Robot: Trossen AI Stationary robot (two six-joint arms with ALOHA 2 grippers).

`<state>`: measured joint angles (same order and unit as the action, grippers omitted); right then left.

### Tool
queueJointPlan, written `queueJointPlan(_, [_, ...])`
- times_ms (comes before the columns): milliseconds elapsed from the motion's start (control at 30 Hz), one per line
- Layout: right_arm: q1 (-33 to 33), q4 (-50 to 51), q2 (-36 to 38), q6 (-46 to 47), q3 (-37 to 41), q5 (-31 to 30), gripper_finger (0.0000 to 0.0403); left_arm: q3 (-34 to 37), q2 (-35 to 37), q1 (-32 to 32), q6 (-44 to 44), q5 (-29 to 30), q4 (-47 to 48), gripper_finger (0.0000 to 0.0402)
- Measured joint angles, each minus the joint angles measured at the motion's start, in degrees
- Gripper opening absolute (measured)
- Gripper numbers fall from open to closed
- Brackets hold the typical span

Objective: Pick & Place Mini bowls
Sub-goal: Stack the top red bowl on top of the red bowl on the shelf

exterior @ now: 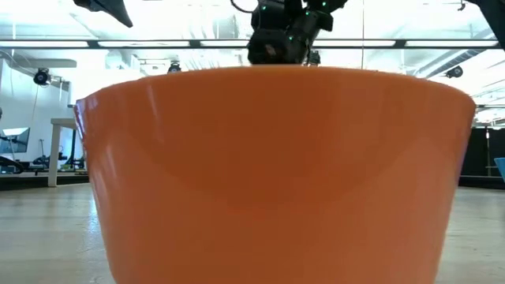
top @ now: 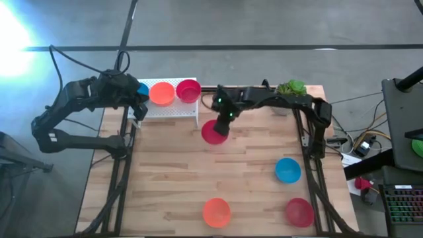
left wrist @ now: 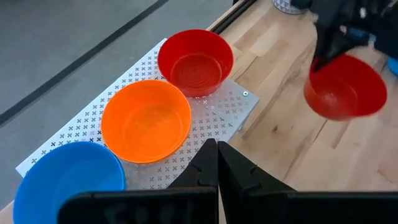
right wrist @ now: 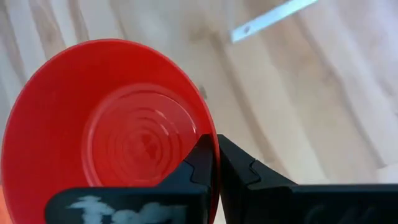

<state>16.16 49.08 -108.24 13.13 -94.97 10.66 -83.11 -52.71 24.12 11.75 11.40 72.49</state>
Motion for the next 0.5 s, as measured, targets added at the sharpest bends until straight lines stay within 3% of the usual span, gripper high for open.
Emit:
queueJointPlan(167, [2.1, 2.8, 0.1, -0.2, -0.7, -0.3, 0.0008, 0.0, 0.0, 0.0, 0.0, 0.0, 0.0, 0.0000])
queueJointPlan(500, [2.8, -7.1, -1.5, -1.6, 10.9, -0.2, 0.0008, 0.0, 0.0, 0.0, -0.8, 0.0, 0.0, 0.0000])
